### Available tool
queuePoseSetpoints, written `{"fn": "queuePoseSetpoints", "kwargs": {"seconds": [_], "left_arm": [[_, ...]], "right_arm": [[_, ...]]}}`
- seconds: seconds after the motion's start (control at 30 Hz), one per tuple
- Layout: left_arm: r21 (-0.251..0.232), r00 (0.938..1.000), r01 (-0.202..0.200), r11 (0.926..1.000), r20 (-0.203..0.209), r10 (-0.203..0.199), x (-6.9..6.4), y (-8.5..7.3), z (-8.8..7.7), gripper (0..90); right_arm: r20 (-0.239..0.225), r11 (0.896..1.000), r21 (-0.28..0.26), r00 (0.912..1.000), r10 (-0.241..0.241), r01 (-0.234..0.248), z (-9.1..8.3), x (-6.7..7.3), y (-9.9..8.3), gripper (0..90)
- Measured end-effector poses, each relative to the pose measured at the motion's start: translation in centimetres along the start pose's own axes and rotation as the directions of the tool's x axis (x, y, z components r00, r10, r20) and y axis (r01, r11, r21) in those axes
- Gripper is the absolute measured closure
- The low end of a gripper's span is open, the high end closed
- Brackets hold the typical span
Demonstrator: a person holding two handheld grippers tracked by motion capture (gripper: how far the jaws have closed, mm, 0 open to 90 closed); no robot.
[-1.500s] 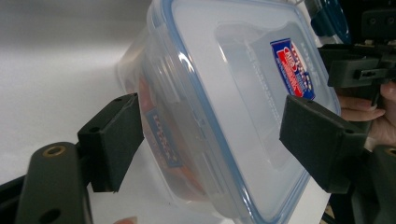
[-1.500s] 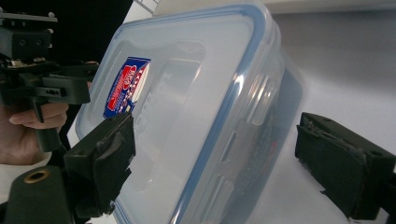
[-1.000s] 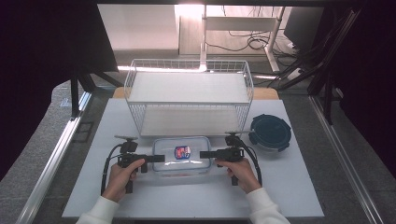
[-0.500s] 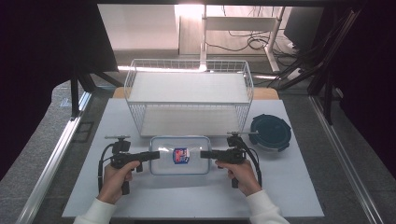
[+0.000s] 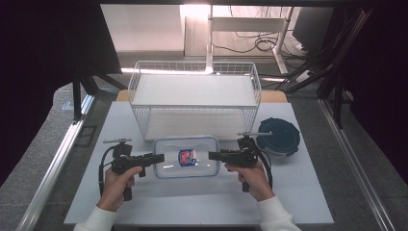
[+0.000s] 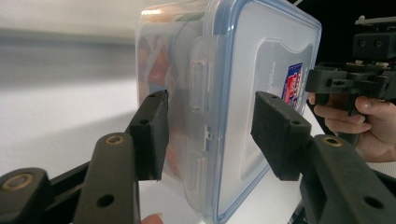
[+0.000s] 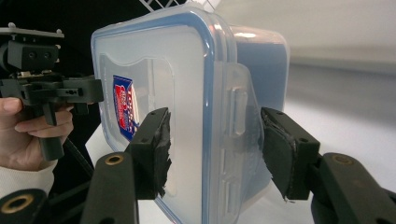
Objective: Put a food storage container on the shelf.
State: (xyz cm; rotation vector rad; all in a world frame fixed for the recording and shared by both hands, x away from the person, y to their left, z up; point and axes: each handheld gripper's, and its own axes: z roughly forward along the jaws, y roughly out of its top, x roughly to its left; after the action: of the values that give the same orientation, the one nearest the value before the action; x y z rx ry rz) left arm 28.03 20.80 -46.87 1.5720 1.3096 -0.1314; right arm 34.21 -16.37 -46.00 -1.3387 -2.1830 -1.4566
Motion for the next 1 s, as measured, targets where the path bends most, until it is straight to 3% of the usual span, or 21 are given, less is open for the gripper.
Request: {"fn": "queuePoseSetpoints", "kwargs": {"seconds": [0.5,0.83,1.0], "left_arm": [[-0.047,0.998,-0.062,0.997,0.008,0.063,-2.0,0.5,-1.3,47.2],[-0.06,0.9966,-0.081,0.9949,0.011,0.082,-2.3,0.8,-1.5,46.9],[-0.055,0.9952,-0.096,0.9938,0.016,0.097,-2.6,1.6,-1.4,46.6]], "right_arm": [[0.021,0.993,-0.051,0.994,-0.107,0.108,-2.1,2.4,0.9,44.4],[0.035,0.989,-0.059,0.9908,-0.13,0.132,-2.5,3.1,1.2,44.3],[0.043,0.988,-0.069,0.9896,-0.137,0.14,-2.8,3.3,1.6,44.3]]}}
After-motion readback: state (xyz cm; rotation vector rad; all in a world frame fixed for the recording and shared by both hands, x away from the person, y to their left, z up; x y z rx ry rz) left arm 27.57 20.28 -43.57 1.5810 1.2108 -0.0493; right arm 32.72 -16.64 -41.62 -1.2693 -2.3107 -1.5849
